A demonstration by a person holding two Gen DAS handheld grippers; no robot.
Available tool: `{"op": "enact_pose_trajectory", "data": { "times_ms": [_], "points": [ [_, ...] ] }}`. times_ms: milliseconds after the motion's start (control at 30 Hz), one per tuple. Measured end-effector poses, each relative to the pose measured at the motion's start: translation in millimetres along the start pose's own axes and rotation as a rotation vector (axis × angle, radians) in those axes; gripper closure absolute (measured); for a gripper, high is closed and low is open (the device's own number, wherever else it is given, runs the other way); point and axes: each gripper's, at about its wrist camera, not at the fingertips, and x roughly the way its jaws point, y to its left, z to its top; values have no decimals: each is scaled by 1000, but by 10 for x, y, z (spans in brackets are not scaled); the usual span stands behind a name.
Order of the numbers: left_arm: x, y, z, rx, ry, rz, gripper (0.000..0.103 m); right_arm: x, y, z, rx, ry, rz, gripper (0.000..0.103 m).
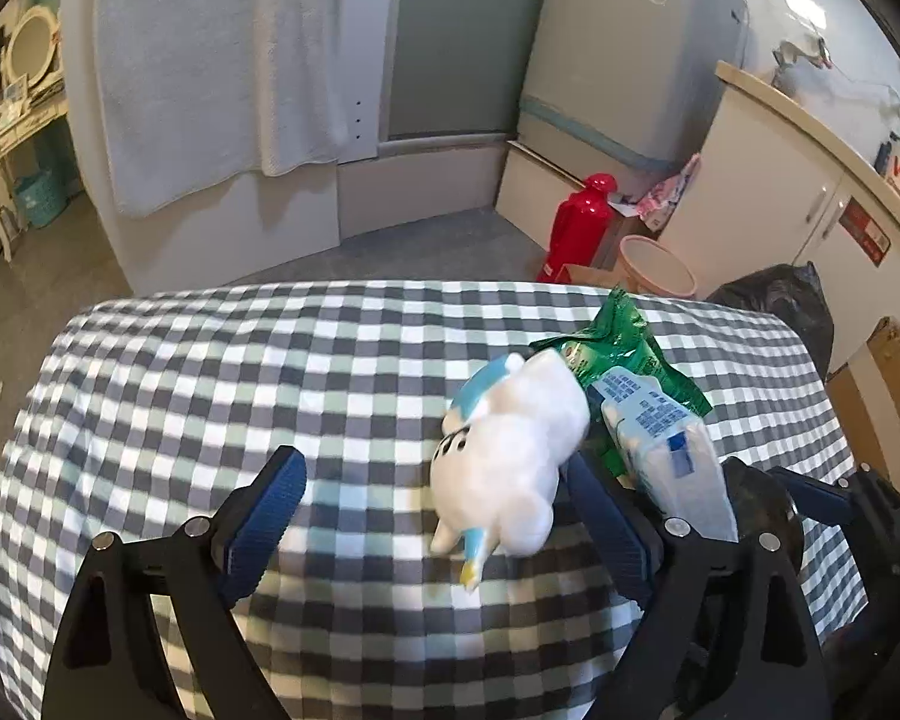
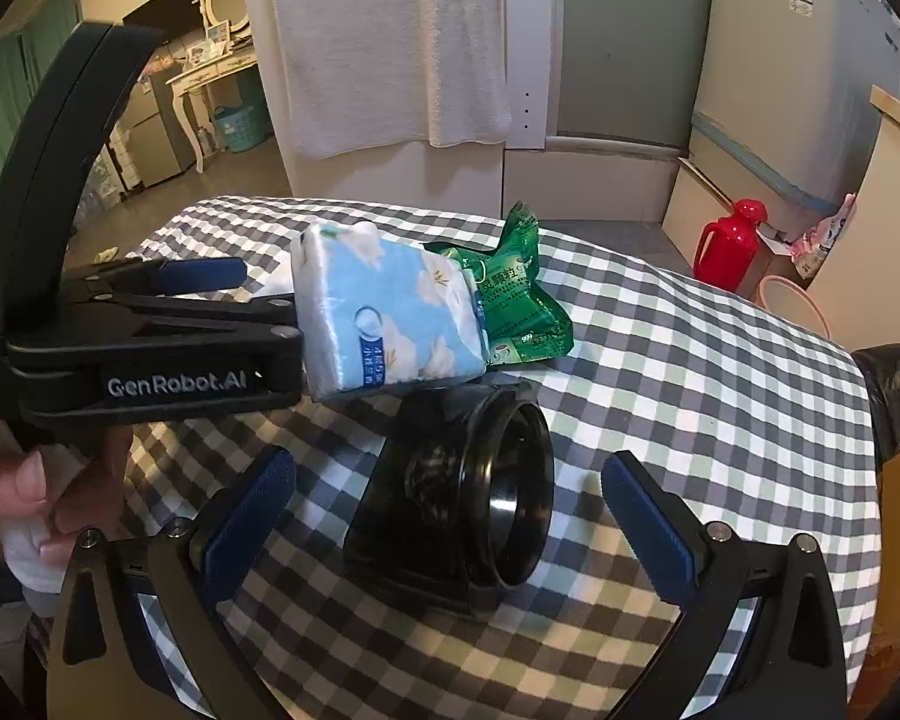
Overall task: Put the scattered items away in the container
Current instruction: 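Lower the left gripper toward the white bear toy while the right approaches the black cup, then close the left gripper on the bear toy while the right gripper grasps the black cup, then lift the bear toy and black cup and carry them toward the cardboard box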
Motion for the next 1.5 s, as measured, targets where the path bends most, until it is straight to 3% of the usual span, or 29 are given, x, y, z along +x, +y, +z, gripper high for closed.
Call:
{"op": "enact_pose_trajectory", "data": {
  "times_ms": [200, 267, 333, 433, 933, 1500],
  "points": [
    [91, -127, 106, 31, 0, 0, 11, 22, -9, -12, -1, -3, -2, 1],
    [132, -149, 120, 28, 14, -19, 24, 36, -19, -20, 3, 0, 0, 11],
    [165, -159, 117, 24, 34, -27, 49, 55, -41, -21, 9, 9, -2, 23],
    [172, -175, 104, 29, 35, -12, 50, 62, -48, -35, 6, 20, -3, 39],
    [-119, -82, 50, -19, -4, 22, 50, -134, -83, -93, 15, -1, 0, 42],
    [-978, -48, -168, -72, -97, 96, 50, -754, 0, -177, 31, -84, 2, 42]
  ]
}}
